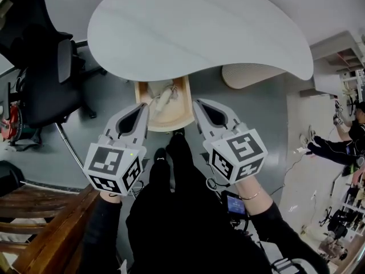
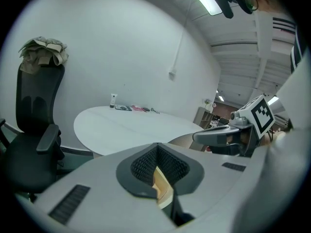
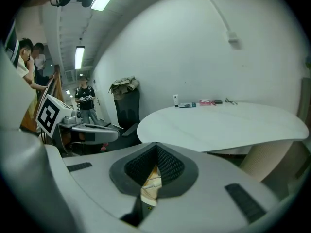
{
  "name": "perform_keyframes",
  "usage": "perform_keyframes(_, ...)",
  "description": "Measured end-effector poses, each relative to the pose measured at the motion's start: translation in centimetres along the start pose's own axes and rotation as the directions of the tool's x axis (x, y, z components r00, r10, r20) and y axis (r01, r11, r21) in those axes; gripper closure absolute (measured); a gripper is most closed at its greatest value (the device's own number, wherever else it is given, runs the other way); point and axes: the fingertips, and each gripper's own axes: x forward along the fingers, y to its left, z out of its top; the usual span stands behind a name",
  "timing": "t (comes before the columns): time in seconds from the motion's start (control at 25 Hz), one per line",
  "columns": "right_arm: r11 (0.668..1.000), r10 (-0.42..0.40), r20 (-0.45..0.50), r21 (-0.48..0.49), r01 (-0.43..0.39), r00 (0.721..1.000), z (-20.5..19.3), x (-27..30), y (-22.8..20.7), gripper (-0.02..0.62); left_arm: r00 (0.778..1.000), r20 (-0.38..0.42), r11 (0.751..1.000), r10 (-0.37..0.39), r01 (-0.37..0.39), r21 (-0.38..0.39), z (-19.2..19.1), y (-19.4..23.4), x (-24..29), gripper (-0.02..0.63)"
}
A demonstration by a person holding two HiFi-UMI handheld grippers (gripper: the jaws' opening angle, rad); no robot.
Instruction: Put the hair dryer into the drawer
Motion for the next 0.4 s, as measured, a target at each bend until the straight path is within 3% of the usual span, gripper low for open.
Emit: perform_keyframes(0.4,1.0,-0.006,0.084,-0.022,0.008,0.996,0.8,-3.1,1.6,0.594,1.0,0.028,1.0,-0.012,0.012,-0.016,0.6,-0.8,-3.5,0.597)
